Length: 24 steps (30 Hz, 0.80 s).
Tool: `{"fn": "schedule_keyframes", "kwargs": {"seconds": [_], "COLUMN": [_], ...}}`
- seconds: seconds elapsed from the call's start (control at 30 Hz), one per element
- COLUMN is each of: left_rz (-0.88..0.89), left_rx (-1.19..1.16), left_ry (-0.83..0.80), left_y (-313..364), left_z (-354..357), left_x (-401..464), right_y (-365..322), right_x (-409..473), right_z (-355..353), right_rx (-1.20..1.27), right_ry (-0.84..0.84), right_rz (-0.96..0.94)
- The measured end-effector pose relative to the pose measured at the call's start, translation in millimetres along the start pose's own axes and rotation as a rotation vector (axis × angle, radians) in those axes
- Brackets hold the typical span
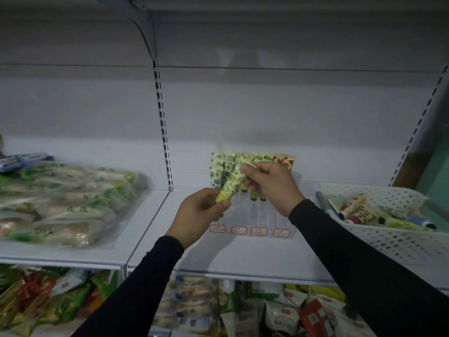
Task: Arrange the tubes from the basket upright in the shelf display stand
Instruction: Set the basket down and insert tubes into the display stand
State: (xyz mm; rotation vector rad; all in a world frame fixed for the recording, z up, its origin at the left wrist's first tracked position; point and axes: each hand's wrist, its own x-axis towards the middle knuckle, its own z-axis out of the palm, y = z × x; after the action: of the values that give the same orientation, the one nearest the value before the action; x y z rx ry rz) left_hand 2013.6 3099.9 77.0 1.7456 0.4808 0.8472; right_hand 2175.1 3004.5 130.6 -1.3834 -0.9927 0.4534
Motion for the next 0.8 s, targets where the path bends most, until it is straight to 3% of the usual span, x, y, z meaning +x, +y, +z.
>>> {"fn": "schedule_keyframes", "kwargs": {"seconds": [0.47,0.8], "left_rz": [0.052,0.119], "left_rx": [0.225,0.452], "left_ry": [-0.01,-0.058], "left_y": [-14.5,-13.9], "left_z": [11.6,27.3], "left_x": [3.0,1.5], "right_y": [10.0,16.6], "right_x": [-5.5,-14.2], "right_z": [-12.7,-26.6], "right_rx": [0.061,0.043], "right_ry": [-0.089,0.008], "right_rz": [0.065,0.057]}}
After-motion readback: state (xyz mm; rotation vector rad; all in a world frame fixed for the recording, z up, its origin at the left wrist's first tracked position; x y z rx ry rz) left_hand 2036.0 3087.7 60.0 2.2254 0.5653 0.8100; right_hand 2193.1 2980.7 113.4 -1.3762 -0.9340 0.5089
